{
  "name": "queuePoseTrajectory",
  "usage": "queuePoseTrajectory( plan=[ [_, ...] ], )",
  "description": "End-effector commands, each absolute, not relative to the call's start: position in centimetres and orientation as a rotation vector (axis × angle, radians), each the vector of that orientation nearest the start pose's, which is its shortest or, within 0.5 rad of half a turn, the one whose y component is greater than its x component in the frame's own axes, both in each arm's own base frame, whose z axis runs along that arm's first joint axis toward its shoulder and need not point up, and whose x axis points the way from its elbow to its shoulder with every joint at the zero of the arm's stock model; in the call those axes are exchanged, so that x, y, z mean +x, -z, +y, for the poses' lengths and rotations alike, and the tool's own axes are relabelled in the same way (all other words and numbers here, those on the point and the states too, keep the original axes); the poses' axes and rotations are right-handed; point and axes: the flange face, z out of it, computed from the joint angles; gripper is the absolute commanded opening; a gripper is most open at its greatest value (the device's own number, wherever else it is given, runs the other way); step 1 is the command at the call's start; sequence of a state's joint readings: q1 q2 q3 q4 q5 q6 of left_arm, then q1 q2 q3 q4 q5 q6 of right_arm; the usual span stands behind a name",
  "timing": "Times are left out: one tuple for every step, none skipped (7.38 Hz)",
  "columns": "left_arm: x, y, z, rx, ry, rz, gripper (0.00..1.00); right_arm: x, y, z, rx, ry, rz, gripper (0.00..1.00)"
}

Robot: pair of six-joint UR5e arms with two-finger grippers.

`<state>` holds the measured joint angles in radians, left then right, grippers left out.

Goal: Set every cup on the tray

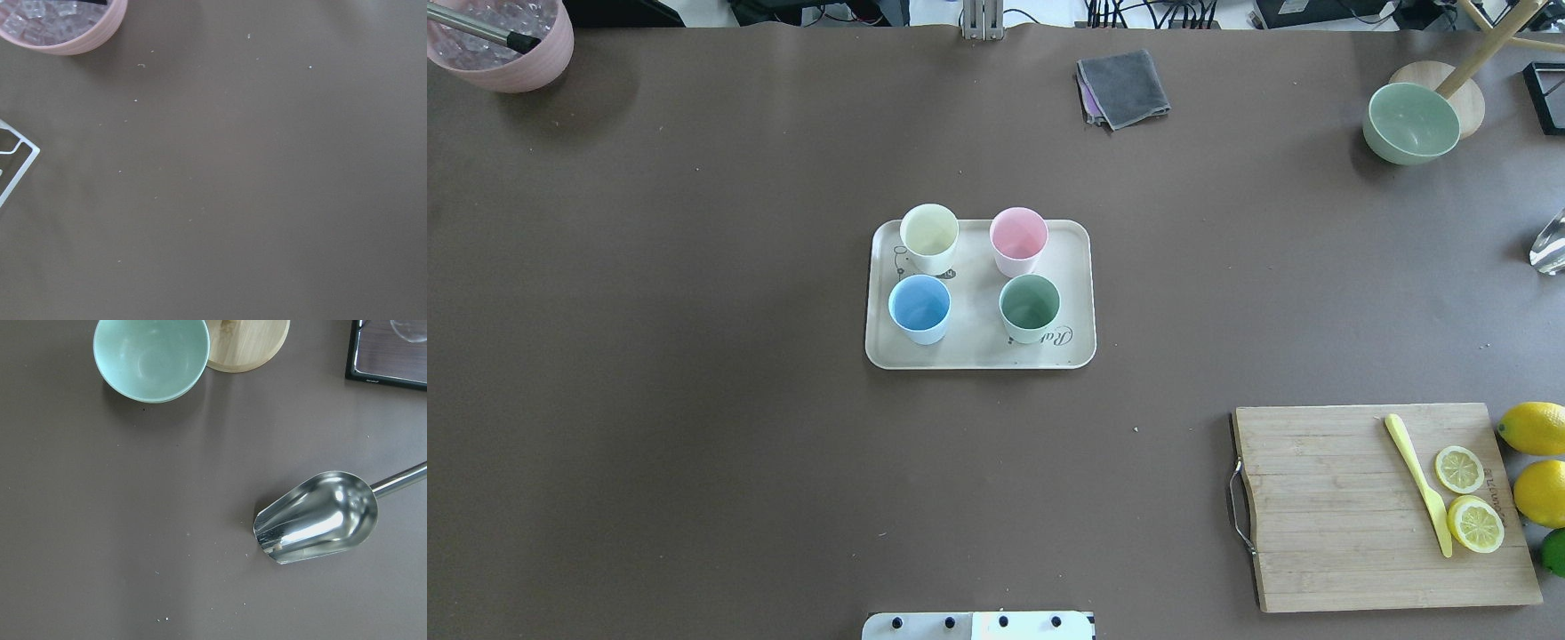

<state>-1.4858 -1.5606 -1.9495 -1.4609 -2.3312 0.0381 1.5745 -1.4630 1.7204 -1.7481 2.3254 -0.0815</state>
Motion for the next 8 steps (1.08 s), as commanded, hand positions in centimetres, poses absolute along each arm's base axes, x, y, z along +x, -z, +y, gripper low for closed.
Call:
queuePoseTrajectory(
  plan=[
    [-2.4, -51.3, -47.9, 0.195, -0.199, 0.767, 0.98, 7.1, -53.9, -52.7, 0.154, 0.115, -0.729, 1.00],
    [-2.4, -51.3, -47.9, 0.195, -0.200, 0.767, 0.98, 7.1, -54.2, -52.5, 0.148, 0.111, -0.731, 1.00],
    [-2.4, -51.0, -47.9, 0.202, -0.202, 0.767, 0.98, 7.1, -54.2, -52.5, 0.148, 0.110, -0.730, 1.00],
    [-2.4, -51.5, -47.9, 0.189, -0.201, 0.771, 0.98, 7.1, -55.3, -51.7, 0.129, 0.107, -0.737, 1.00],
    [-2.3, -51.9, -48.2, 0.186, -0.206, 0.771, 0.98, 7.0, -55.6, -51.4, 0.125, 0.110, -0.734, 1.00],
    [-2.4, -51.5, -48.1, 0.196, -0.210, 0.770, 0.98, 6.9, -56.5, -50.9, 0.153, 0.123, -0.736, 1.00],
    [-2.3, -51.1, -48.2, 0.204, -0.215, 0.770, 0.98, 6.6, -57.5, -50.0, 0.161, 0.131, -0.745, 1.00],
    [-2.4, -51.3, -48.1, 0.201, -0.211, 0.770, 0.98, 4.7, -58.1, -49.9, 0.139, 0.164, -0.748, 1.00]
  ],
)
